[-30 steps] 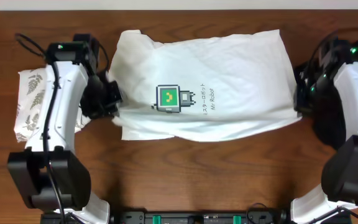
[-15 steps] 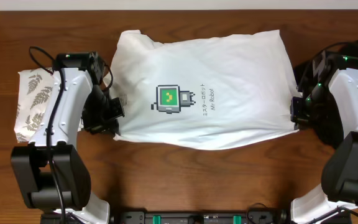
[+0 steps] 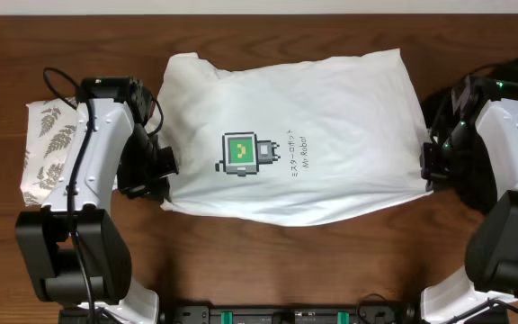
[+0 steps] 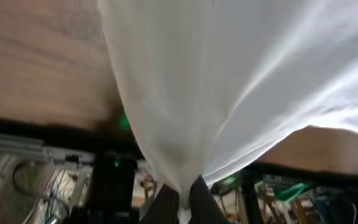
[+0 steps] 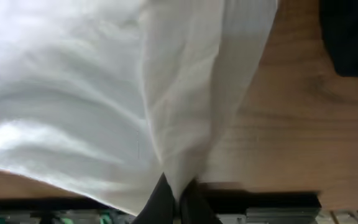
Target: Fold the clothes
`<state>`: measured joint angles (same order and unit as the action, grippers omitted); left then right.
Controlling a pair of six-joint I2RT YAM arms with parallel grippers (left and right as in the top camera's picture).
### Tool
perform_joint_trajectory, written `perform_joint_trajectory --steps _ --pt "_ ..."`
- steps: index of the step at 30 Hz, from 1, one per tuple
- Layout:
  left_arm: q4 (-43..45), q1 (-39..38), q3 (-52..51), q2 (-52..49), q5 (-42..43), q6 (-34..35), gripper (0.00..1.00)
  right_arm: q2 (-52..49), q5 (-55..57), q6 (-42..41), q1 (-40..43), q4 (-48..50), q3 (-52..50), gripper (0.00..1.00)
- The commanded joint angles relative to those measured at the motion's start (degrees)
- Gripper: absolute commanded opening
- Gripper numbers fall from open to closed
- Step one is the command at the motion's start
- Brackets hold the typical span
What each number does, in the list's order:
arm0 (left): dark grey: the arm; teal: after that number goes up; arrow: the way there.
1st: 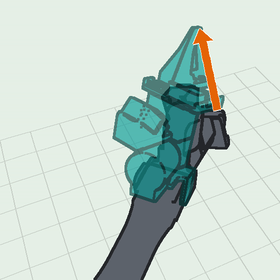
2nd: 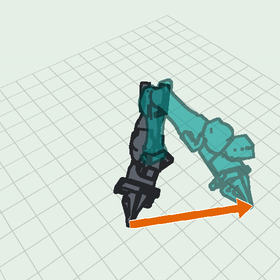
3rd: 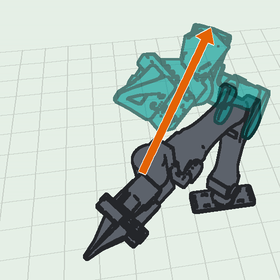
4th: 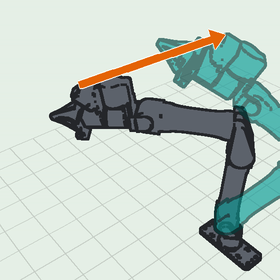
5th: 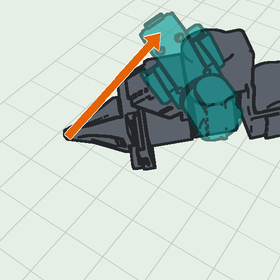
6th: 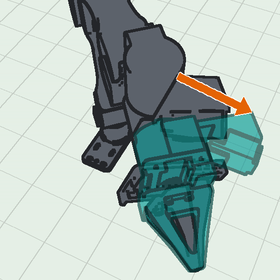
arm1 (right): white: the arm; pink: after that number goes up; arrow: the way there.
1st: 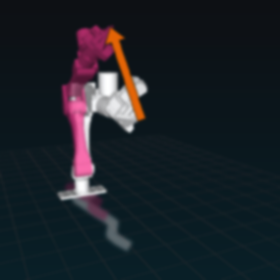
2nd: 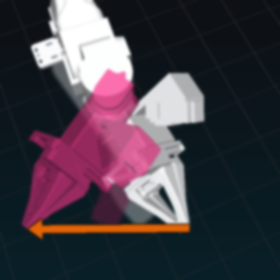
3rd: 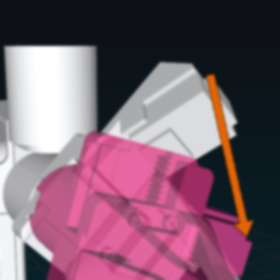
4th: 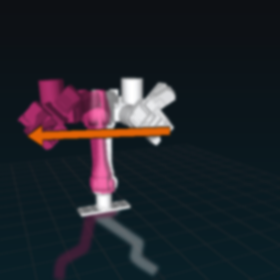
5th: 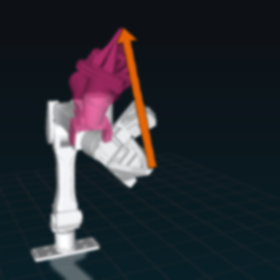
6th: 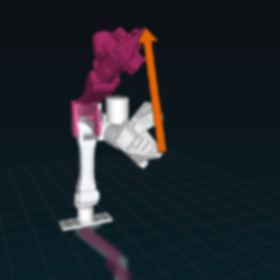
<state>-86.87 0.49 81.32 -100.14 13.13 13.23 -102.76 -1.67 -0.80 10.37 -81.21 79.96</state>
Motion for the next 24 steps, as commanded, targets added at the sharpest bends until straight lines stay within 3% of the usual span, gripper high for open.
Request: perform_joint_trajectory --steps 1,13,16,18,24 --pt "2.6 0.1 -0.3 -0.3 -1.0 -0.7 0.06 -0.4 0.3 -0.9 -0.7 2.6 -0.3 0.01" --pt "18.6 0.1 -0.3 -0.3 -12.3 4.1 0.06 -0.5 0.2 -4.0 -0.7 19.0 -0.9 0.01" --pt "20.7 0.1 -0.3 -0.3 -12.4 4.3 0.08 -0.5 0.2 -4.5 -0.7 20.5 -1.8 0.01" --pt "21.7 0.1 -0.3 -0.3 -12.4 4.3 0.14 -0.5 0.2 -4.5 -0.7 22.0 -3.1 0.01" --pt "23.1 0.1 -0.3 -0.3 -12.4 4.5 0.15 -0.5 0.2 -4.9 -0.7 29.9 -8.8 0.01"
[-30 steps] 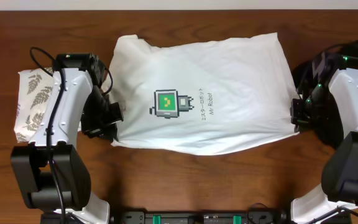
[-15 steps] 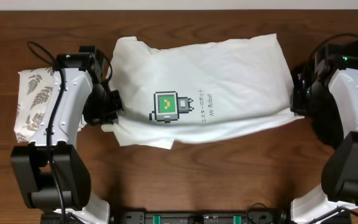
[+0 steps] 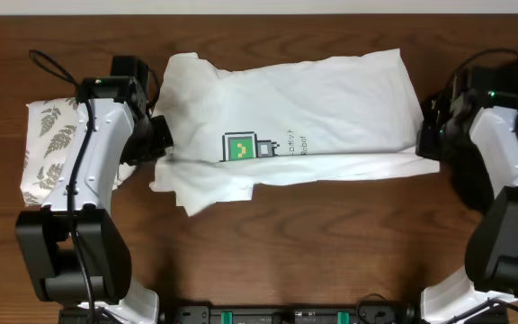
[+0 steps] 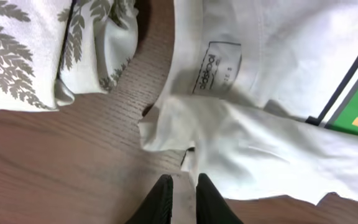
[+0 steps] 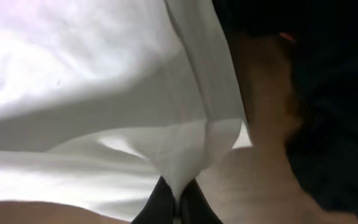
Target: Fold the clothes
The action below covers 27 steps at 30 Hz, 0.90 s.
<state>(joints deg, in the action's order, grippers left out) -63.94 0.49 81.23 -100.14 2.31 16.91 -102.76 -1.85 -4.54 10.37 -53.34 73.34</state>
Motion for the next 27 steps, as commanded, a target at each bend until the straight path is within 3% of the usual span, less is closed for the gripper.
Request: perform_joint_trajectory --steps 1,12,17,27 --pt "0.2 0.1 -0.2 -0.3 -1.6 0.8 0.15 -0.5 0.3 -1.2 -0.7 3.7 -3.1 0.01" --pt "-4.2 0.0 -0.6 -0.8 -1.2 3.7 0.16 -0.5 0.3 -1.9 -0.7 12.9 -7.1 0.01" --pt "-8.2 0.0 -1.0 -0.8 2.5 3.8 0.31 -0.5 0.3 -1.9 -0.7 13.1 -7.1 0.01" --pt "4.8 -0.1 -13.9 -0.8 8.7 3.5 0.35 -0.5 -0.1 -1.8 -0.7 12.7 -7.1 0.01"
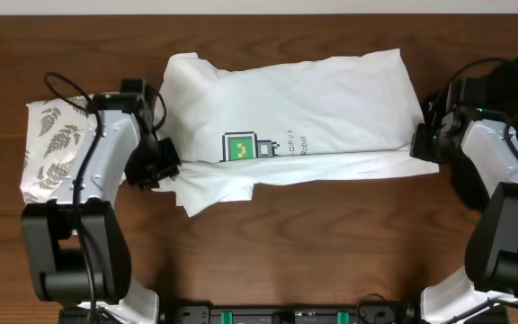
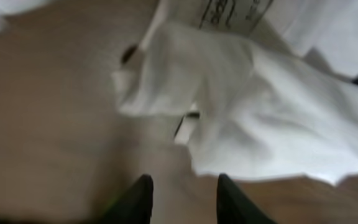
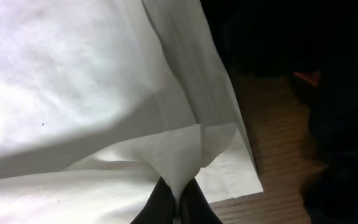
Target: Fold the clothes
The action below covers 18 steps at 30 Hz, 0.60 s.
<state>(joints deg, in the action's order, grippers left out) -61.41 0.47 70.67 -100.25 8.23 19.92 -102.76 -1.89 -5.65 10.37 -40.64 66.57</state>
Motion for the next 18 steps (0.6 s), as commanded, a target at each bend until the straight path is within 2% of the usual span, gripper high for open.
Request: perform_joint_trajectory --steps 1,6,13,14,17,18 --pt "3.7 -0.1 -4.4 -0.7 2.9 0.5 0.35 -0.5 0.0 -0.7 -0.7 0.0 -0.3 0.01" --pt "12.2 -0.1 -9.0 -0.7 3.0 -0.2 0.36 -0.5 -0.1 -0.7 -0.7 0.0 -0.3 0.01" --pt "16.0 -0.1 -10.1 -0.7 5.1 -0.2 0.34 -0.5 0.0 -0.7 -0.7 -0.3 -0.3 0.01" --pt "16.4 -0.1 -10.1 -0.7 6.1 -0.2 0.30 -0.5 0.0 -0.7 -0.7 -0.2 -0.3 0.01" --pt "17.7 -0.1 -10.1 -0.7 9.4 -0.4 0.06 -0.5 0.0 -0.7 -0.7 -0.3 -0.3 0.01" --pt "17.9 -0.1 -10.1 -0.7 10.3 -0.4 0.06 -0.5 0.0 -0.7 -0.7 -0.3 -0.3 0.01"
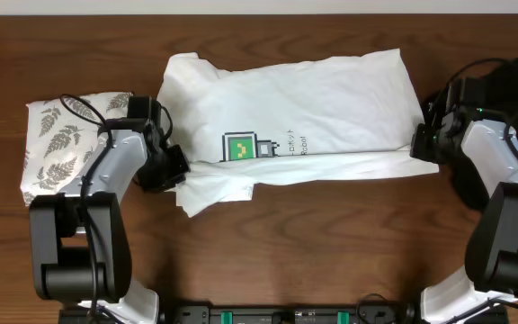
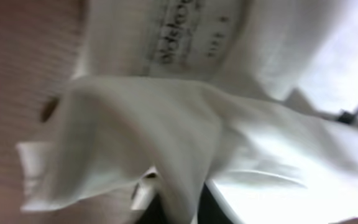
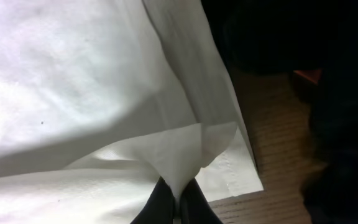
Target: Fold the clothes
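A white T-shirt [image 1: 322, 90] with a green pixel-robot print [image 1: 238, 148] lies across the wooden table [image 1: 331, 252]. Its near edge is folded back over the front as a long band. The band's left end is bunched and sticks out toward the table's front. My left gripper [image 1: 171, 169] is shut on that bunched left end, and fabric fills its jaws in the left wrist view [image 2: 179, 214]. The neck label [image 2: 179, 37] shows just beyond. At the band's right corner my right gripper [image 1: 418, 148] is shut on a pinch of cloth [image 3: 176, 202].
A folded white cloth with a grey leaf pattern [image 1: 57, 144] lies at the left, close to my left arm. A dark garment sits at the right edge behind my right arm, and shows black in the right wrist view [image 3: 328, 93].
My left gripper was open just off the bunched left end of the fold. It is now shut on that cloth, a little further right. The right gripper has not moved.
Both grippers first held the shirt's near edge, raised at the front of the table. Then the edge lay folded back over the shirt's middle, still held at both ends. The left gripper had then let go and stood open, and now it grips the bunched left end.
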`<state>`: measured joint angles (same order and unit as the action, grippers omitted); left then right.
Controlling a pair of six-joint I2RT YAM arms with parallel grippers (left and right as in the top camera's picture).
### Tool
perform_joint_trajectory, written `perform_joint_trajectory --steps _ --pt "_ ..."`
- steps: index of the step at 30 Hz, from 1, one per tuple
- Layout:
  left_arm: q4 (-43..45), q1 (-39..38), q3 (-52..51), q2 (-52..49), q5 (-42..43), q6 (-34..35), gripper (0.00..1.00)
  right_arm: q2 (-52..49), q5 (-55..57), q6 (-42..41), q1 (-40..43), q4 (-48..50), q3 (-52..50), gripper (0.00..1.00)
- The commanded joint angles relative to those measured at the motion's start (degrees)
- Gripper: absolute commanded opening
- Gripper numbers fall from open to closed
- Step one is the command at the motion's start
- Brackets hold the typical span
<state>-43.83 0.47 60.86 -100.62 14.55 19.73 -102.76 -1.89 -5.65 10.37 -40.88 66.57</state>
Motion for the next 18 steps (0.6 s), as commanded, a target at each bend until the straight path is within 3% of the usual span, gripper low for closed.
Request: perform_joint_trajectory --steps 1,13,18 --pt "0.5 -0.1 -0.3 -0.3 4.7 -0.2 0.06 -0.5 0.0 -0.7 -0.7 0.0 -0.3 0.01" --pt "1.9 0.9 2.1 4.8 6.0 -0.7 0.06 -0.5 -0.1 -0.7 -0.7 3.3 -0.3 0.01" --pt "6.6 3.5 2.1 7.7 3.5 3.0 0.06 -0.5 0.0 -0.7 -0.7 6.8 -0.3 0.01"
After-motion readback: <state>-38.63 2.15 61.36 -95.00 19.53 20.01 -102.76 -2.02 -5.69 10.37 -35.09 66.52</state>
